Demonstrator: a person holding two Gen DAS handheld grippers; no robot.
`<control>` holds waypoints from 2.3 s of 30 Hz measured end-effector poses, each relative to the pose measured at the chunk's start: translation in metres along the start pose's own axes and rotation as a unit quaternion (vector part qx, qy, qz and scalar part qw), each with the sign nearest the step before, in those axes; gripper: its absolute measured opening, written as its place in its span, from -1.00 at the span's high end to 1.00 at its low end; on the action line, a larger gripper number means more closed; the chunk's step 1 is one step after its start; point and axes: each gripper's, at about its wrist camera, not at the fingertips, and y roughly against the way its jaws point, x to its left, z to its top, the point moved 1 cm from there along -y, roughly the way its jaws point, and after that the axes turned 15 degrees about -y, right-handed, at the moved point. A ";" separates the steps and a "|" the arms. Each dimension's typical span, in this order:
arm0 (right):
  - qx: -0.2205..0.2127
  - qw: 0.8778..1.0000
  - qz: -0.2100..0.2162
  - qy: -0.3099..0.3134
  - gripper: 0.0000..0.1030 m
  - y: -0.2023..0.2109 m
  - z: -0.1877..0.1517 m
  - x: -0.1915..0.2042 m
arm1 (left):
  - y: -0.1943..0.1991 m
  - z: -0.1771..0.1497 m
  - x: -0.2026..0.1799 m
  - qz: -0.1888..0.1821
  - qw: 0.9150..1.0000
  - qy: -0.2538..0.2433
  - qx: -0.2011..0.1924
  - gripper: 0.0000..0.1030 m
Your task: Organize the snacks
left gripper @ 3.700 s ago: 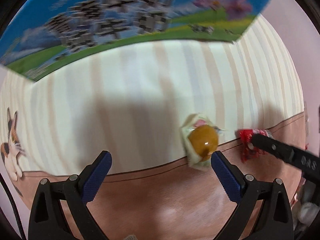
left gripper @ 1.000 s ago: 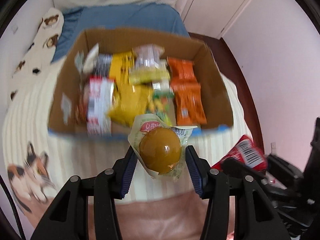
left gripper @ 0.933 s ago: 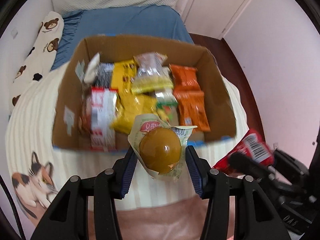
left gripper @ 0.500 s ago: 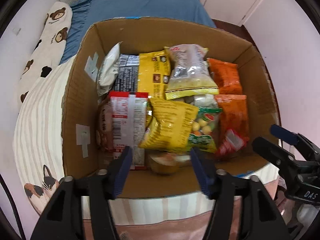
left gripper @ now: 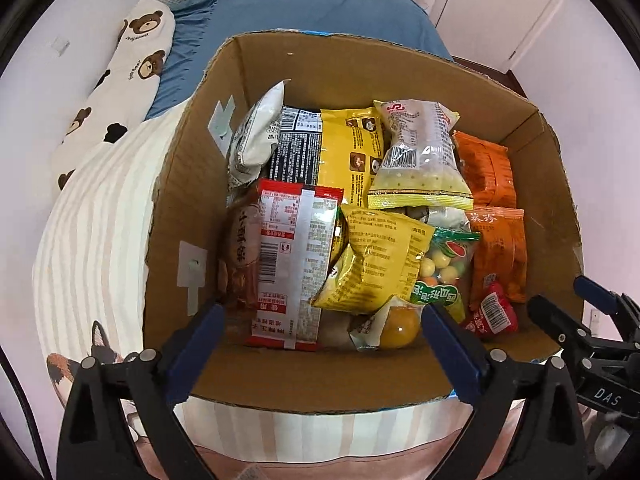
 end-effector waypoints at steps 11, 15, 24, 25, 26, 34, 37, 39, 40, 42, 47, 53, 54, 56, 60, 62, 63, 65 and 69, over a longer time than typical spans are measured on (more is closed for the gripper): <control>-0.037 0.999 -0.005 -0.011 -0.95 0.031 -0.013 -0.006 | 0.031 -0.013 -0.008 0.026 0.999 0.003 -0.036 -0.96; -0.061 0.998 0.000 -0.011 -0.95 0.054 -0.024 -0.007 | 0.050 -0.024 -0.017 0.032 0.998 -0.005 -0.054 -0.96; -0.114 0.993 0.015 0.000 -0.95 0.121 -0.062 -0.008 | 0.107 -0.058 -0.036 0.047 0.992 -0.017 -0.112 -0.96; -0.119 0.993 0.017 0.002 -0.95 0.129 -0.067 -0.008 | 0.114 -0.064 -0.038 0.048 0.992 -0.018 -0.119 -0.96; -0.123 0.992 0.019 0.003 -0.95 0.137 -0.071 -0.008 | 0.121 -0.069 -0.040 0.049 0.991 -0.020 -0.126 -0.96; -0.160 0.987 0.035 0.009 -0.95 0.194 -0.112 -0.012 | 0.168 -0.108 -0.057 0.060 0.984 -0.028 -0.165 -0.96; -0.178 0.983 0.035 0.008 -0.96 0.216 -0.128 -0.016 | 0.185 -0.122 -0.062 0.067 0.982 -0.025 -0.177 -0.96; -0.188 0.981 0.036 0.009 -0.99 0.228 -0.138 -0.017 | 0.195 -0.131 -0.064 0.067 0.980 -0.021 -0.185 -0.96; -0.193 0.980 0.038 0.009 -0.99 0.235 -0.144 -0.018 | 0.199 -0.135 -0.065 0.066 0.980 -0.020 -0.188 -0.96; -0.204 0.978 0.039 0.010 -0.99 0.246 -0.152 -0.018 | 0.209 -0.142 -0.068 0.068 0.978 -0.021 -0.195 -0.96; -0.228 0.973 0.043 0.010 -1.00 0.276 -0.176 -0.021 | 0.228 -0.160 -0.076 0.074 0.976 -0.022 -0.206 -0.96; -0.243 0.969 0.049 0.013 -1.00 0.299 -0.199 -0.023 | 0.249 -0.179 -0.086 0.081 0.971 -0.026 -0.221 -0.96; -0.244 0.968 0.051 0.012 -1.00 0.301 -0.202 -0.023 | 0.252 -0.182 -0.087 0.080 0.971 -0.026 -0.224 -0.96; -0.247 0.968 0.051 0.013 -1.00 0.305 -0.206 -0.024 | 0.256 -0.187 -0.088 0.079 0.970 -0.024 -0.227 -0.96; -0.251 0.967 0.044 0.013 -1.00 0.307 -0.211 -0.026 | 0.261 -0.192 -0.089 0.083 0.968 -0.021 -0.235 -0.96; -0.250 0.967 0.043 0.013 -1.00 0.307 -0.211 -0.027 | 0.262 -0.192 -0.088 0.084 0.967 -0.020 -0.240 -0.96; -0.251 0.967 0.043 0.012 -1.00 0.307 -0.211 -0.027 | 0.261 -0.192 -0.088 0.082 0.967 -0.020 -0.241 -0.97; -0.250 0.967 0.042 0.011 -1.00 0.306 -0.210 -0.028 | 0.258 -0.190 -0.087 0.082 0.967 -0.018 -0.241 -0.99; -0.256 0.966 0.035 0.010 -1.00 0.302 -0.206 -0.028 | 0.251 -0.185 -0.085 0.085 0.968 -0.012 -0.236 -0.99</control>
